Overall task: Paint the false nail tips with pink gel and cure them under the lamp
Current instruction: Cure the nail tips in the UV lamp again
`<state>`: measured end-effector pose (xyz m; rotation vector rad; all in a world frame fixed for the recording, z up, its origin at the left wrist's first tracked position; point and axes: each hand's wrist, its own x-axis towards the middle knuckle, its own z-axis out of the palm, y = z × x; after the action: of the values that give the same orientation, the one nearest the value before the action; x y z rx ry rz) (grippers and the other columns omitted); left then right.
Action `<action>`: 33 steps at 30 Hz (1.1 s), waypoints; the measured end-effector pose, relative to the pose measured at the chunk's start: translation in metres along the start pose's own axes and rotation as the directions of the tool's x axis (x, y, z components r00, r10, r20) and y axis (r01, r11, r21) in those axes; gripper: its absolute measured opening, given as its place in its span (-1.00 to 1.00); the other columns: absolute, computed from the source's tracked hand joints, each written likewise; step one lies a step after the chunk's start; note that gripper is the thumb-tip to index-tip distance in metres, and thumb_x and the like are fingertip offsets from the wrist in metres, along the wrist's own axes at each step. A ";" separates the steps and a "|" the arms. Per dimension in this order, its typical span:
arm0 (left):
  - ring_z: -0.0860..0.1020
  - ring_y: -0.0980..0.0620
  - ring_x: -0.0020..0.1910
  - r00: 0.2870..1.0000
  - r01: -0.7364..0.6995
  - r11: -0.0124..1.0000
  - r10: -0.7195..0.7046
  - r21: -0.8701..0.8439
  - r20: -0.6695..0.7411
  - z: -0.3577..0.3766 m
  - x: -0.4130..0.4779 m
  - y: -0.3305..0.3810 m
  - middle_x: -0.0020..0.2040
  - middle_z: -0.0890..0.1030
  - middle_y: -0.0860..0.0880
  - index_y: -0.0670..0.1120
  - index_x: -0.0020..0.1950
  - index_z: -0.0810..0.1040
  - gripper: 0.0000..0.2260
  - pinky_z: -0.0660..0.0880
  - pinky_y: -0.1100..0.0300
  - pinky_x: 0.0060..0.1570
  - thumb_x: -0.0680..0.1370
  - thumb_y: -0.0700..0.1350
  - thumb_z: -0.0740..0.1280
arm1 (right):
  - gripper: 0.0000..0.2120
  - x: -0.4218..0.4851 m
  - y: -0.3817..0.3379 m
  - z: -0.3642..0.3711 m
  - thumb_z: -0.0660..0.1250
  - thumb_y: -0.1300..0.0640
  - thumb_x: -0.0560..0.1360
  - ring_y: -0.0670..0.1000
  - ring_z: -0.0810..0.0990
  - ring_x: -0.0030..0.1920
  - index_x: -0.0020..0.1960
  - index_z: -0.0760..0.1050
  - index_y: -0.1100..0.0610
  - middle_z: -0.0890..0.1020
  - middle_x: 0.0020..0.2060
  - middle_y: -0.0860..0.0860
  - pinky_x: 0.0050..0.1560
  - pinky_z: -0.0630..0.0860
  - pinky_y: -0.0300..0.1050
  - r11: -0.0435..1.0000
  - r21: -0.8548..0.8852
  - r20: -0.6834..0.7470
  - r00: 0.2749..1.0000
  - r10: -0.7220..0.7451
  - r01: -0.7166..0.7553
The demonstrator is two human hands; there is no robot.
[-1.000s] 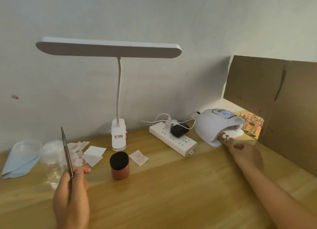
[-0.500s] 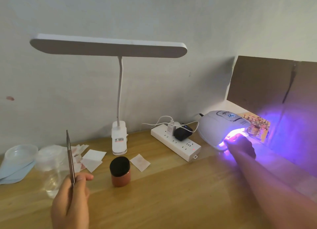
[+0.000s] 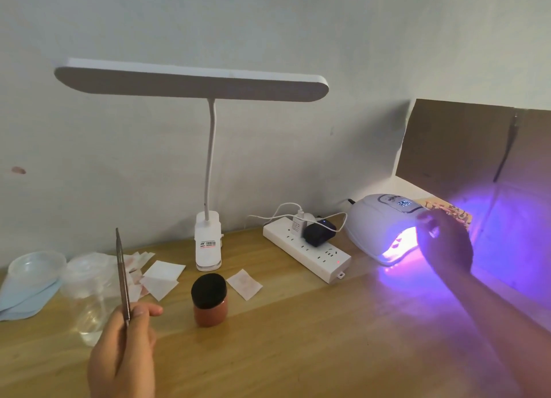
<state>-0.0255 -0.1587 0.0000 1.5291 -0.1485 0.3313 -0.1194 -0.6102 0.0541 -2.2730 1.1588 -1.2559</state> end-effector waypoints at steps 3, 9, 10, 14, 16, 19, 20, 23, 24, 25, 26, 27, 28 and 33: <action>0.26 0.01 -0.49 1.000 -0.012 0.999 0.012 0.032 0.008 0.000 0.001 0.002 -0.52 0.32 -0.08 -0.11 -0.19 0.57 -0.74 0.08 0.19 -0.53 0.66 -0.23 0.20 | -0.66 0.032 -0.020 0.001 0.28 0.10 0.48 0.22 0.48 0.17 0.24 0.54 -0.05 0.63 0.02 0.06 0.21 0.39 0.09 0.962 -0.227 0.252 0.963 -0.094 0.154; 0.21 0.11 -0.59 1.000 0.008 1.000 -0.008 0.006 -0.003 0.001 0.003 0.002 -0.58 0.29 0.02 -0.14 -0.18 0.55 -0.75 0.07 0.23 -0.55 0.66 -0.24 0.19 | -0.61 0.065 -0.030 0.014 0.14 -0.11 0.47 0.14 0.49 0.24 0.29 0.42 -0.16 0.60 0.16 0.02 0.13 0.21 0.02 0.912 -0.383 0.469 0.882 0.057 0.145; 0.21 0.12 -0.58 1.000 -0.002 1.000 0.002 0.008 -0.011 0.002 0.002 0.002 -0.58 0.30 0.03 -0.14 -0.18 0.55 -0.75 0.08 0.25 -0.56 0.66 -0.24 0.19 | -0.64 0.066 -0.029 0.016 0.14 -0.09 0.49 0.13 0.51 0.22 0.28 0.41 -0.16 0.61 0.14 0.03 0.11 0.20 0.02 0.894 -0.412 0.466 0.884 0.042 0.176; 0.23 0.12 -0.58 1.000 -0.019 1.000 0.019 0.024 -0.009 0.002 0.001 0.003 -0.58 0.31 0.02 -0.06 -0.21 0.56 -0.72 0.09 0.29 -0.56 0.66 -0.23 0.21 | -0.66 0.069 -0.033 0.016 0.07 -0.12 0.53 0.12 0.51 0.21 0.28 0.36 -0.16 0.59 0.13 0.08 0.14 0.20 0.04 0.842 -0.487 0.498 0.866 0.046 0.235; 0.24 0.13 -0.58 1.000 -0.029 0.999 0.029 0.033 -0.002 0.001 0.000 0.003 -0.57 0.32 0.02 0.00 -0.22 0.57 -0.70 0.11 0.30 -0.57 0.66 -0.22 0.20 | -0.67 0.072 -0.038 0.012 0.05 -0.09 0.55 0.14 0.49 0.22 0.28 0.35 -0.17 0.57 0.15 0.12 0.23 0.21 0.05 0.852 -0.477 0.532 0.843 0.084 0.216; 0.27 0.14 -0.56 0.999 -0.049 0.998 0.048 0.051 0.014 -0.001 -0.003 0.005 -0.54 0.34 0.03 0.01 -0.18 0.57 -0.72 0.14 0.31 -0.57 0.67 -0.19 0.20 | -0.68 0.061 -0.034 0.005 0.12 0.05 0.56 0.18 0.54 0.16 0.29 0.40 -0.07 0.61 0.09 0.12 0.20 0.29 0.05 0.928 -0.333 0.481 0.877 0.012 0.170; 0.27 0.14 -0.56 0.998 -0.058 0.997 0.057 0.054 0.014 -0.001 -0.003 0.005 -0.54 0.35 0.03 0.01 -0.17 0.57 -0.73 0.14 0.32 -0.57 0.67 -0.18 0.20 | -0.71 0.048 -0.027 0.005 0.16 0.13 0.54 0.20 0.56 0.12 0.24 0.44 0.00 0.63 0.05 0.12 0.17 0.32 0.05 0.960 -0.242 0.356 0.933 -0.051 0.145; 0.27 0.15 -0.57 0.998 -0.060 0.997 0.060 0.055 0.005 0.000 -0.003 0.005 -0.54 0.35 0.04 0.02 -0.17 0.56 -0.72 0.14 0.33 -0.58 0.67 -0.17 0.19 | -0.76 -0.005 0.005 0.006 0.25 0.31 0.45 0.26 0.55 -0.18 0.10 0.45 0.15 0.61 -0.23 0.14 0.04 0.38 0.07 0.996 -0.064 -0.004 0.998 -0.060 0.060; 0.27 0.15 -0.56 0.998 -0.059 0.997 0.059 0.058 0.004 0.001 -0.003 0.005 -0.54 0.35 0.04 0.02 -0.17 0.56 -0.73 0.15 0.34 -0.58 0.67 -0.17 0.19 | -0.73 -0.016 0.013 0.008 0.27 0.34 0.44 0.27 0.52 -0.25 0.12 0.40 0.17 0.58 -0.29 0.15 -0.02 0.40 0.07 0.997 -0.056 -0.010 0.998 -0.055 0.055; 0.27 0.15 -0.56 0.999 -0.048 0.997 0.048 0.057 0.007 0.001 -0.003 0.006 -0.54 0.35 0.04 0.02 -0.17 0.56 -0.73 0.15 0.35 -0.58 0.67 -0.17 0.19 | -0.71 -0.020 0.018 0.011 0.28 0.35 0.45 0.29 0.52 -0.28 0.14 0.36 0.20 0.56 -0.32 0.17 -0.07 0.42 0.09 0.995 -0.060 -0.002 0.997 -0.075 0.074; 0.28 0.15 -0.56 0.999 -0.044 0.997 0.043 0.061 0.009 0.001 -0.002 0.005 -0.54 0.35 0.05 0.01 -0.17 0.56 -0.73 0.15 0.35 -0.58 0.67 -0.16 0.19 | -0.73 -0.020 0.020 0.014 0.29 0.34 0.46 0.32 0.53 -0.28 0.13 0.34 0.23 0.56 -0.32 0.17 -0.09 0.44 0.11 0.994 -0.055 -0.016 0.995 -0.096 0.095; 0.28 0.15 -0.56 0.999 -0.032 0.998 0.031 0.058 0.012 0.001 -0.001 0.005 -0.54 0.34 0.05 0.01 -0.16 0.56 -0.74 0.15 0.34 -0.58 0.68 -0.16 0.19 | -0.76 -0.016 0.021 0.017 0.30 0.32 0.48 0.33 0.54 -0.27 0.10 0.33 0.25 0.54 -0.32 0.15 -0.10 0.44 0.13 0.994 -0.043 -0.049 0.993 -0.106 0.104; 0.28 0.14 -0.56 1.000 -0.029 0.998 0.028 0.060 0.012 0.000 -0.001 0.004 -0.54 0.34 0.05 0.00 -0.16 0.57 -0.74 0.15 0.34 -0.58 0.68 -0.15 0.19 | -0.78 -0.014 0.020 0.020 0.30 0.29 0.49 0.31 0.53 -0.28 0.07 0.32 0.24 0.53 -0.31 0.12 -0.11 0.44 0.13 0.995 -0.034 -0.073 0.992 -0.100 0.098; 0.24 0.14 -0.57 1.000 -0.012 0.999 0.012 0.043 -0.006 0.002 -0.002 0.009 -0.56 0.32 0.06 0.03 -0.18 0.58 -0.72 0.12 0.32 -0.59 0.67 -0.15 0.20 | -0.78 -0.002 0.031 0.039 0.30 0.14 0.54 0.20 0.51 -0.23 0.07 0.28 0.15 0.55 -0.24 0.09 -0.21 0.33 -0.03 0.993 0.024 0.018 0.993 0.114 -0.114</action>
<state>-0.0300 -0.1610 0.0077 1.5704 -0.1464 0.3505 -0.1042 -0.6327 0.0127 -2.1624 1.2412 -1.1991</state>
